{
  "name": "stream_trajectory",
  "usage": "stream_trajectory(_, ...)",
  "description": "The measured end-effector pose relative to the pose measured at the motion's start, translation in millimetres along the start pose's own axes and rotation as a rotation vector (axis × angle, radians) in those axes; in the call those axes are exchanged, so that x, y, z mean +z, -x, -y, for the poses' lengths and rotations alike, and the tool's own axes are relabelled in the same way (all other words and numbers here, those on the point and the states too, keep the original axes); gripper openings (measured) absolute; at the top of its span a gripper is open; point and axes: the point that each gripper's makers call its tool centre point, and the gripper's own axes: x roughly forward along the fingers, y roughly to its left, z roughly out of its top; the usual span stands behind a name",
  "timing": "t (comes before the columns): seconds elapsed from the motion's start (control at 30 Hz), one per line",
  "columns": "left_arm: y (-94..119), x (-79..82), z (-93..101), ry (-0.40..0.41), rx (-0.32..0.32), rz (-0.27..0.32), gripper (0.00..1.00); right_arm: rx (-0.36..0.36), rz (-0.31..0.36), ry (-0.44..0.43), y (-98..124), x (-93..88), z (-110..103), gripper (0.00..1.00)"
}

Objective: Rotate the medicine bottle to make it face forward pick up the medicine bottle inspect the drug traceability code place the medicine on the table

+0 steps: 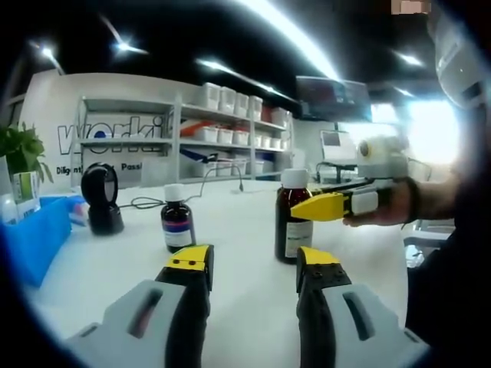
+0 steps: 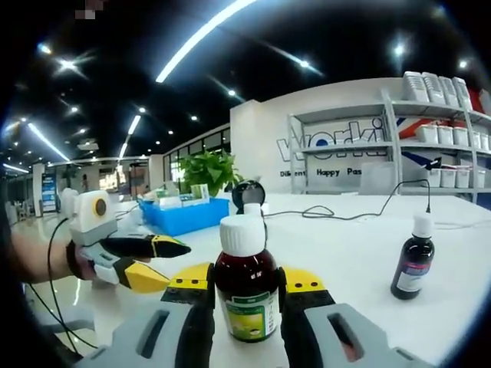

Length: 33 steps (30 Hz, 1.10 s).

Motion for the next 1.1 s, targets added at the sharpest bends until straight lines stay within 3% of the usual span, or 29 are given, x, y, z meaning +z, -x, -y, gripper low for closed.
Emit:
stream_trajectory(0.07, 0, -0.3, -0.1, -0.001, 0.000, -0.001, 0.34, 0.009, -0.006, -0.003, -1, -1.3, 0, 0.29)
stream_trajectory(0.13, 0, -0.6, -0.3, -0.001, 0.002, -0.003, 0.34, 0.015, -0.059, -0.049, -1, -9.7, -1, 0.29)
stream_trajectory(0.2, 0, -0.5, -0.2, -0.001, 0.002, -0.002, 0.34, 0.017, -0.066, 0.011, -3, -12.3, 1, 0.30)
stream_trajectory(0.57, 2, -1.6, -5.3, 0.003, 0.015, 0.002, 0.35, 0.085, -0.024, -0.025, 2, -0.4, 6, 0.39)
stream_trajectory(0.8, 6, 7.2, -11.0, -0.040, 0.044, 0.056, 0.39, 0.103, 0.006, -0.010, 7, 11.6, 15, 0.42)
stream_trajectory(0.9, 6, 5.1, -11.0, -0.037, 0.048, 0.047, 0.39, 0.123, 0.007, 0.013, 10, 16.6, 20, 0.44)
stream_trajectory(1.0, 6, 1.5, -11.7, -0.010, 0.056, 0.033, 0.37, 0.176, 0.001, 0.052, 13, 20.7, 20, 0.44)
stream_trajectory(1.1, 6, 0.1, -14.3, 0.015, 0.071, 0.025, 0.39, 0.276, -0.017, 0.081, 13, 20.5, 10, 0.43)
